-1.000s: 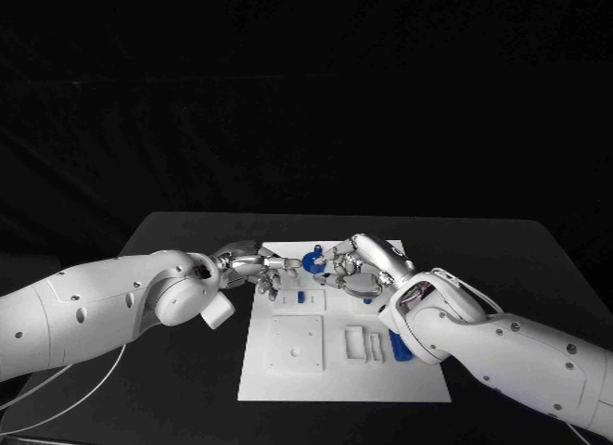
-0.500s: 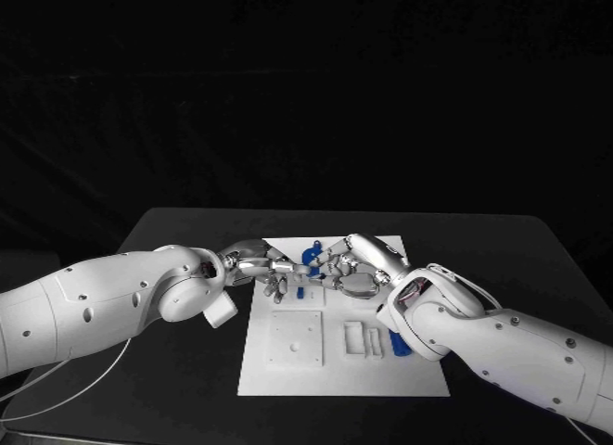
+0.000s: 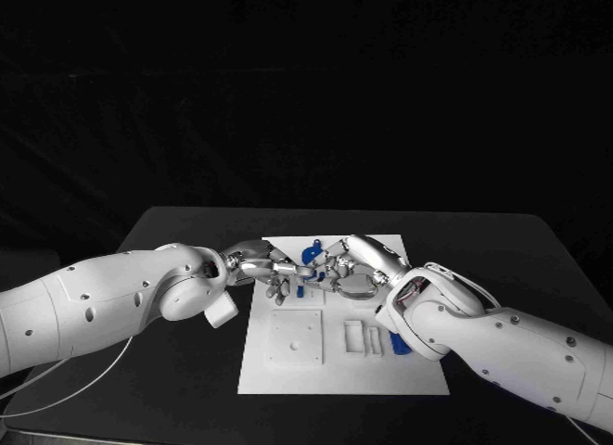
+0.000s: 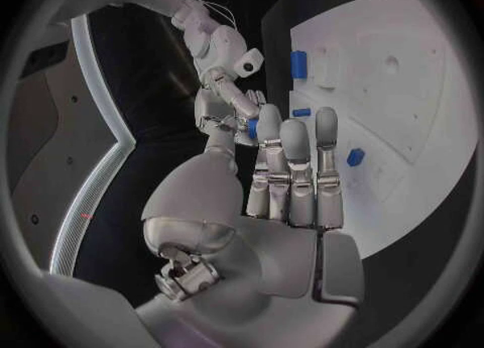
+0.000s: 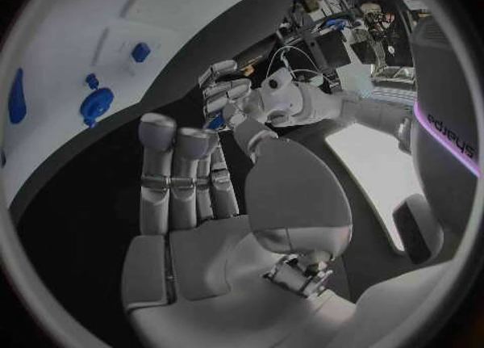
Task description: Assemble the parts on the task board
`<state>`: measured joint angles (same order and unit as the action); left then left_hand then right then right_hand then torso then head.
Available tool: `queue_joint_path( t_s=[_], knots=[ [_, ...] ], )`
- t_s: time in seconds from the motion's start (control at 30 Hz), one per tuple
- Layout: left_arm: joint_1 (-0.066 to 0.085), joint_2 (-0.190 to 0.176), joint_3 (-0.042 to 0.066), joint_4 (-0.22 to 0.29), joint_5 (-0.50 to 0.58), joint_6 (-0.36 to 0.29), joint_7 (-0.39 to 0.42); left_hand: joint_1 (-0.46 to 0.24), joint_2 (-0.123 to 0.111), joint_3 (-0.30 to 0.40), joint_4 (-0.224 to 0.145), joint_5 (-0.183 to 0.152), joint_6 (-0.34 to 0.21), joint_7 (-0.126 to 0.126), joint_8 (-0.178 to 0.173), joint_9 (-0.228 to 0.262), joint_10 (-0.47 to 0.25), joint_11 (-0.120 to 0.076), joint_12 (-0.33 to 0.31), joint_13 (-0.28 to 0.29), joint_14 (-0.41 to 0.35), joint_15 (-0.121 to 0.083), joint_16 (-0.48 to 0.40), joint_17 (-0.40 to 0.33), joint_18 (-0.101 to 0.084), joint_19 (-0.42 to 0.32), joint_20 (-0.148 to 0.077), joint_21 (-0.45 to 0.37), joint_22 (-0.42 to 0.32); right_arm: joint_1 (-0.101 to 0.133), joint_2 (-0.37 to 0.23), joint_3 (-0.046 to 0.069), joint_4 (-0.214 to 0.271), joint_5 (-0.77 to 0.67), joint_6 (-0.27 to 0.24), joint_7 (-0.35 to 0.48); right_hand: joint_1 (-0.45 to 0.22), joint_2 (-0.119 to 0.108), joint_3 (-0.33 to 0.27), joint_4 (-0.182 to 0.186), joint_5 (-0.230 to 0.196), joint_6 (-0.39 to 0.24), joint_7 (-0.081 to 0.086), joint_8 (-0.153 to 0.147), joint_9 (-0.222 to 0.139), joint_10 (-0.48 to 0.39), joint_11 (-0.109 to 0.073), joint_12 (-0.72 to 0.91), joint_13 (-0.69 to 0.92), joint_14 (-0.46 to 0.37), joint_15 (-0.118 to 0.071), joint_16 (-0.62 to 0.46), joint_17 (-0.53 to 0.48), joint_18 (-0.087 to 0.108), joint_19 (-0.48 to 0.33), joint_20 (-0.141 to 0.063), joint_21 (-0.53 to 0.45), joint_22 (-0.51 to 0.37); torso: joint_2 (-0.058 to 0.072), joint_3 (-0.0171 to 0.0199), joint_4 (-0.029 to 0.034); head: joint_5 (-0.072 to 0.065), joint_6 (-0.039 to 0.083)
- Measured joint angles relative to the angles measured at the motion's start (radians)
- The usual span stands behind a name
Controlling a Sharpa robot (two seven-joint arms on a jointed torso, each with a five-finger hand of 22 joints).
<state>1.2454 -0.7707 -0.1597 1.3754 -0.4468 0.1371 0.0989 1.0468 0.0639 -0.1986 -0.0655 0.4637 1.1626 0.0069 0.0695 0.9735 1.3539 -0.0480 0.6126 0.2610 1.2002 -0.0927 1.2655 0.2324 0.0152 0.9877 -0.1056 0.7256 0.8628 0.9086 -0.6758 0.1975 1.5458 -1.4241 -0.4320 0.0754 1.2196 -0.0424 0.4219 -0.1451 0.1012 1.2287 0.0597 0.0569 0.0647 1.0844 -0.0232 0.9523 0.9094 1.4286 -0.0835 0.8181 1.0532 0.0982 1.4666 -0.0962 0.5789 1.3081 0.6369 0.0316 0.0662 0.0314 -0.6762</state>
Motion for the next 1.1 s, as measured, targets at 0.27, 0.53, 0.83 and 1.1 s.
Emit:
queue_joint_path(
  t_s=[0.27,0.53,0.83,1.1],
  knots=[
    [0.000,0.000,0.000,0.000,-0.005,0.005,0.000,0.000,0.000,0.003,0.003,0.000,0.000,0.000,0.000,-0.007,0.000,0.000,0.000,-0.001,-0.003,0.003,0.000,-0.003,0.000,0.000,0.000,0.000,-0.003,0.000,0.000,0.000,0.001,0.005,0.009,0.003,0.001,-0.001,-0.001,-0.001,0.003,0.000,0.000,0.000,0.000,0.000,0.000,0.000,0.000,0.000,0.000,0.000,0.000,0.000,0.000,0.000,0.000,0.000,0.000,-0.0002,0.0001,0.000,0.000],
    [0.000,-0.001,0.000,0.000,-0.006,0.007,0.000,0.011,0.011,0.016,0.001,0.015,0.000,0.000,0.000,-0.016,0.000,0.000,-0.005,-0.003,-0.003,0.003,0.000,-0.004,0.000,0.000,0.000,0.000,-0.005,0.000,0.000,0.000,0.002,0.007,0.015,0.004,0.004,-0.004,-0.001,-0.001,0.003,0.000,0.000,0.000,0.000,0.000,0.000,0.000,0.000,0.000,0.000,0.000,0.000,0.000,0.000,0.000,0.000,0.000,0.000,-0.0008,0.0001,0.000,0.001],
    [0.000,-0.002,0.000,0.001,-0.006,0.008,0.000,0.020,0.020,0.044,-0.019,0.039,-0.007,0.000,0.000,-0.034,0.000,0.000,-0.009,-0.005,-0.003,0.003,0.000,-0.006,0.000,0.000,0.000,0.000,-0.007,0.000,0.000,0.001,0.002,0.010,0.019,0.005,0.003,-0.004,-0.006,0.000,0.003,-0.001,-0.001,0.000,0.000,0.000,0.000,0.000,-0.001,0.000,0.000,0.000,0.001,0.000,0.000,0.000,-0.004,0.000,0.000,-0.0007,0.0001,-0.001,0.002],
    [0.000,-0.002,0.000,0.003,-0.005,0.009,0.000,0.021,0.021,0.061,-0.036,0.039,-0.011,0.003,0.000,-0.060,-0.003,0.003,-0.013,-0.008,-0.007,0.007,0.000,-0.010,0.000,-0.003,0.004,0.000,-0.012,0.000,0.004,0.000,0.007,0.019,0.023,0.006,-0.001,0.000,-0.007,-0.001,0.003,-0.001,-0.001,0.000,0.000,0.000,0.000,0.000,-0.001,0.000,0.000,0.000,0.001,0.000,0.000,0.000,-0.004,0.000,0.000,-0.0005,0.0000,0.000,0.002]
  ],
)
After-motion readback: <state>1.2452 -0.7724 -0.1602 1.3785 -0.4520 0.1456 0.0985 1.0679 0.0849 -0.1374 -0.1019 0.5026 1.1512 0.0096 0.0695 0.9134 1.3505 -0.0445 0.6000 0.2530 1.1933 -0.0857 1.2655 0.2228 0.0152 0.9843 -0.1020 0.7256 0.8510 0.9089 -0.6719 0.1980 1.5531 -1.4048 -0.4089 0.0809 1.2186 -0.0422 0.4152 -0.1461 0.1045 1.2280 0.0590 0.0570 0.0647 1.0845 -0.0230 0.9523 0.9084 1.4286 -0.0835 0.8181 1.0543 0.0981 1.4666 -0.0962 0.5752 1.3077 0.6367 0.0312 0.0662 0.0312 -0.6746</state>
